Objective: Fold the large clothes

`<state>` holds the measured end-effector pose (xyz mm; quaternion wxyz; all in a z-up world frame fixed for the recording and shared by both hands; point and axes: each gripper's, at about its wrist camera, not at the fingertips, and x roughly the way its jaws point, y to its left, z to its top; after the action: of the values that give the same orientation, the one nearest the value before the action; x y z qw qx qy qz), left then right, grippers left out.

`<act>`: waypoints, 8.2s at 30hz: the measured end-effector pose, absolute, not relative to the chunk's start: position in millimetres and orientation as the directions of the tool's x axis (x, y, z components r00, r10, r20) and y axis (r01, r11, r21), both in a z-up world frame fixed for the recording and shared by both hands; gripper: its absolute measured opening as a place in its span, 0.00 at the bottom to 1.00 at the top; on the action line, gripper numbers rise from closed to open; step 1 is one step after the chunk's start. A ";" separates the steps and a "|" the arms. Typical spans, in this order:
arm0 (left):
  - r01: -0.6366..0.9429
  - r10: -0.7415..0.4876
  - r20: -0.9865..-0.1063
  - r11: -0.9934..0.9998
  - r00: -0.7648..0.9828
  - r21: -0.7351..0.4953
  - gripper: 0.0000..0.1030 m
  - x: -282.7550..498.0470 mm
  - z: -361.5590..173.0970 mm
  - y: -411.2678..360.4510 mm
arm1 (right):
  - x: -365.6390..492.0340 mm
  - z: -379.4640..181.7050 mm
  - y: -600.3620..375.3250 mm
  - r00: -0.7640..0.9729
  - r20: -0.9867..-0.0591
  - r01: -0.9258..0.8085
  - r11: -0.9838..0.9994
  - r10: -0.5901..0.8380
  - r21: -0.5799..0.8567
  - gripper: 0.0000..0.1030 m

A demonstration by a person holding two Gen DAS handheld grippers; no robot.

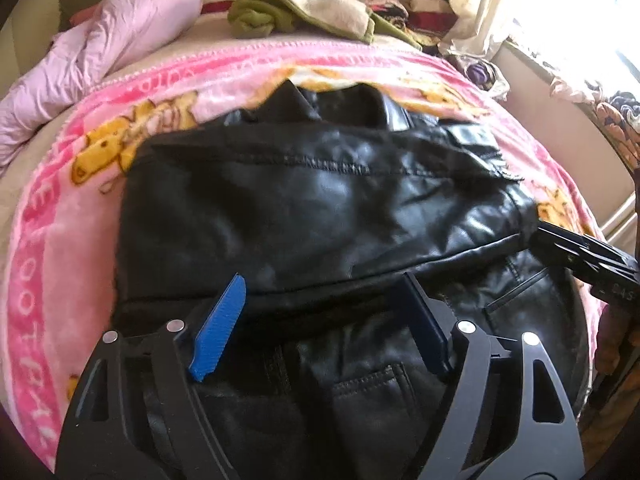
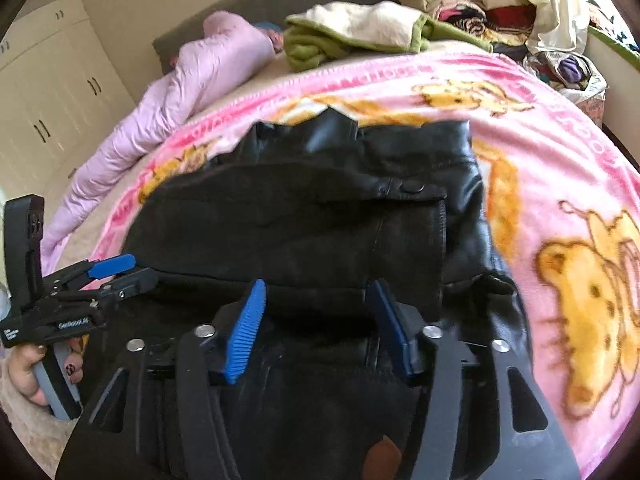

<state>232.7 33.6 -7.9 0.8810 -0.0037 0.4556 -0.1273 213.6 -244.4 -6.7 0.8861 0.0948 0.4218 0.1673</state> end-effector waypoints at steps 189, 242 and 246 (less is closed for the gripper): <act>-0.198 -0.174 -0.587 0.834 0.791 -0.514 0.10 239.7 54.2 156.0 | 254.1 61.6 -345.2 0.738 -0.515 -0.116 0.834 0.436 0.540 0.13; -0.186 -0.021 -0.747 0.963 0.664 -0.193 0.65 311.9 -17.5 142.7 | 336.7 -28.1 -340.9 0.678 -0.699 -0.111 0.972 0.226 0.207 0.71; -0.159 -0.039 -0.744 0.968 0.667 -0.193 0.42 317.5 -26.1 138.8 | 348.9 -36.6 -332.9 0.666 -0.704 -0.146 0.968 0.249 0.205 0.55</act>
<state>317.5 138.8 -26.1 0.9049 -0.1216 0.4065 0.0330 348.9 -332.9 -36.6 0.9102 0.0655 0.3942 0.1084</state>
